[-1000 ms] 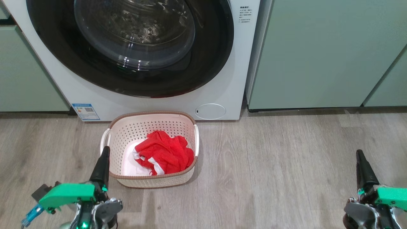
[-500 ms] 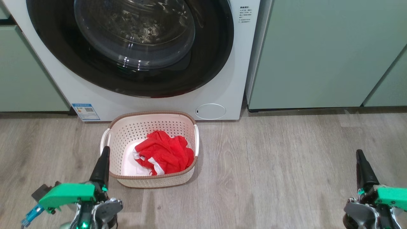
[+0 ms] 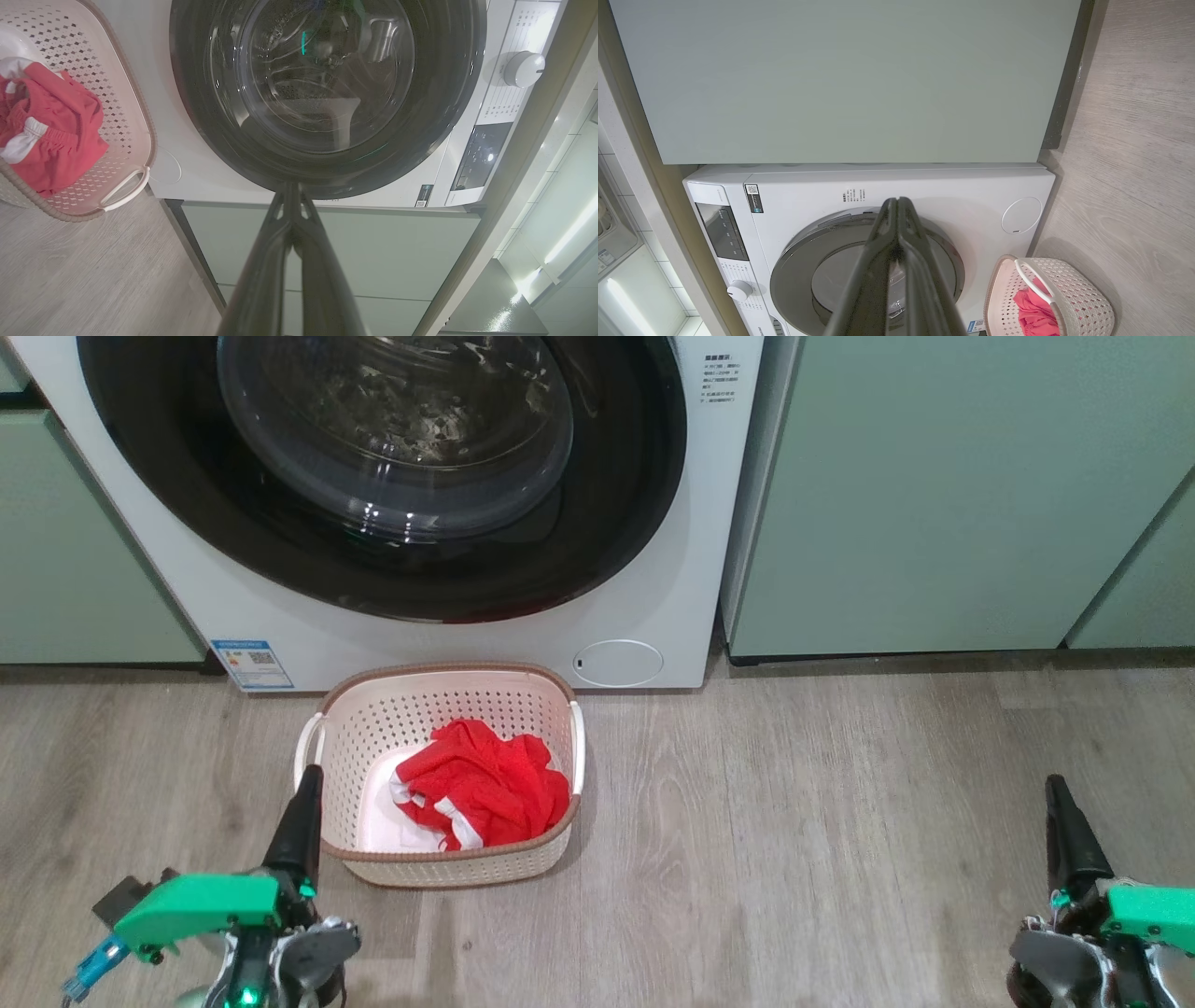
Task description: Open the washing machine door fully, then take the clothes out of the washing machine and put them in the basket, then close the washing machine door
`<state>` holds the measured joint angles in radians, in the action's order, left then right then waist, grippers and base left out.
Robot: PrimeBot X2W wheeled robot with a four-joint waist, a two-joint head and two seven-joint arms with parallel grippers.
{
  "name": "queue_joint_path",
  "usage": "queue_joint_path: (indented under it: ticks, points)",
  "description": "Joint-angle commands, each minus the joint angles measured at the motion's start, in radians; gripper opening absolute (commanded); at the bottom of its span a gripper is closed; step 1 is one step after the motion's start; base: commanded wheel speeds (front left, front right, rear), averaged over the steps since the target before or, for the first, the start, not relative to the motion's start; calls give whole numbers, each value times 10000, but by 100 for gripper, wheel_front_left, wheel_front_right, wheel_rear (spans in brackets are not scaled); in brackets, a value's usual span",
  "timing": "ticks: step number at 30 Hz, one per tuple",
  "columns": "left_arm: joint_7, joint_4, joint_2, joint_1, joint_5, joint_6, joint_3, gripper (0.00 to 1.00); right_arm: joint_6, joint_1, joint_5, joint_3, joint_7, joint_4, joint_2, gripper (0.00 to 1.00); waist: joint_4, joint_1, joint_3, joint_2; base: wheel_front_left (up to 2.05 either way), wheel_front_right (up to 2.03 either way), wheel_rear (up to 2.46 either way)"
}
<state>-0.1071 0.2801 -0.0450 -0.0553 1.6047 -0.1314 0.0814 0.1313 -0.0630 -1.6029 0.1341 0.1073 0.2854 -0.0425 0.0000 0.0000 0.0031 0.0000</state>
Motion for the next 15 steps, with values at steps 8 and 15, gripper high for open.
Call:
queue_joint_path:
  ticks: [8,15]
  points:
    - [-60,-351,-52,-527,41,8,323,0,-6,-449,-59,-205,58,-407,-77,0,0,0,0,0,0,0,0]
    - [-60,-351,-52,-527,41,8,322,0,-6,-449,-59,-205,58,-407,-77,0,0,0,0,0,0,0,0]
